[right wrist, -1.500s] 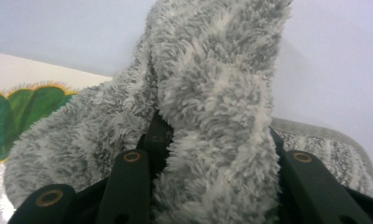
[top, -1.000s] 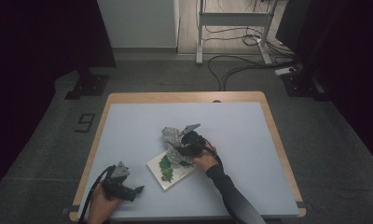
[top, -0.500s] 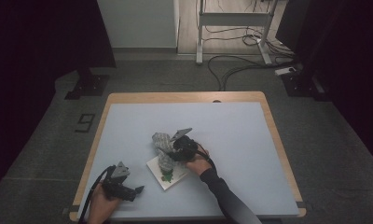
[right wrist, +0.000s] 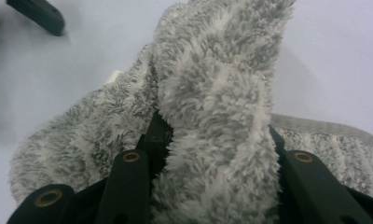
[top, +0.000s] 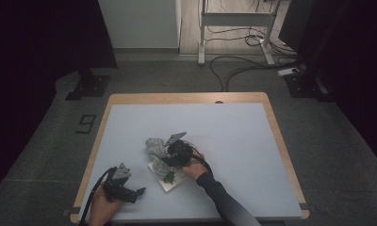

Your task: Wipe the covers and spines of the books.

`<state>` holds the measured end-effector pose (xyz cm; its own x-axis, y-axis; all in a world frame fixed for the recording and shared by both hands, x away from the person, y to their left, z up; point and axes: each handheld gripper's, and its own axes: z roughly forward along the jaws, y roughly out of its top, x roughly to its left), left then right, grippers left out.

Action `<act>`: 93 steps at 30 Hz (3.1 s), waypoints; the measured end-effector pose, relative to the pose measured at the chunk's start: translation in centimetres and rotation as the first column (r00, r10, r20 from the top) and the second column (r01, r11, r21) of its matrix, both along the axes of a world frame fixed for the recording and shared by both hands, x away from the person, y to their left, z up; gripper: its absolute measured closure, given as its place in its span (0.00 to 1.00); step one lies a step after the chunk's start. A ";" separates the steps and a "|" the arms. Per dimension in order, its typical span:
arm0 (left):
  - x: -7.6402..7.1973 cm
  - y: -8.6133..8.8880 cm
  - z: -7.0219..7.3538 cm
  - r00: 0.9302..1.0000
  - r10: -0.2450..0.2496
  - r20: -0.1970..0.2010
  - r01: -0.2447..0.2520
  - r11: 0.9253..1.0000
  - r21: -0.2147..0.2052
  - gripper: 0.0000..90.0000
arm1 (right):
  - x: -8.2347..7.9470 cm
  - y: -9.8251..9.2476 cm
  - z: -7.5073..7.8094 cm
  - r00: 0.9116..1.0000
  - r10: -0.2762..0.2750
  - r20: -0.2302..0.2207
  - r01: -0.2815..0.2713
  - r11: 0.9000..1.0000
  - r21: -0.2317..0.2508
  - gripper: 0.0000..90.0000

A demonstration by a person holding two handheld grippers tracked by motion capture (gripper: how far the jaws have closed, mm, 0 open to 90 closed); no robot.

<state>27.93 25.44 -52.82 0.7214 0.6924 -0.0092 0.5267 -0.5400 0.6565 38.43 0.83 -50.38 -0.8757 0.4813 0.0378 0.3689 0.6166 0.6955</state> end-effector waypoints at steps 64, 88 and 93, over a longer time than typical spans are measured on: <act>0.0 0.0 0.0 1.000 -0.002 0.000 0.002 1.000 0.002 0.00 | -1.4 1.3 6.8 0.992 0.079 0.094 -0.081 0.997 0.018 0.64; 0.0 0.0 0.0 1.000 -0.003 0.000 0.003 1.000 0.005 0.00 | -0.4 -4.0 7.6 0.995 -0.023 0.100 0.020 0.999 0.030 0.64; 0.0 0.0 0.0 1.000 -0.003 0.000 0.003 1.000 0.004 0.00 | -0.3 -5.3 7.8 0.994 -0.046 0.102 0.043 0.998 0.035 0.64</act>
<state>27.94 25.46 -52.81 0.7232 0.6906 -0.0068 0.5253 -0.5437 0.6546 38.13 -4.52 -42.55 -0.8534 0.5201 -0.0351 0.3209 0.5773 0.7508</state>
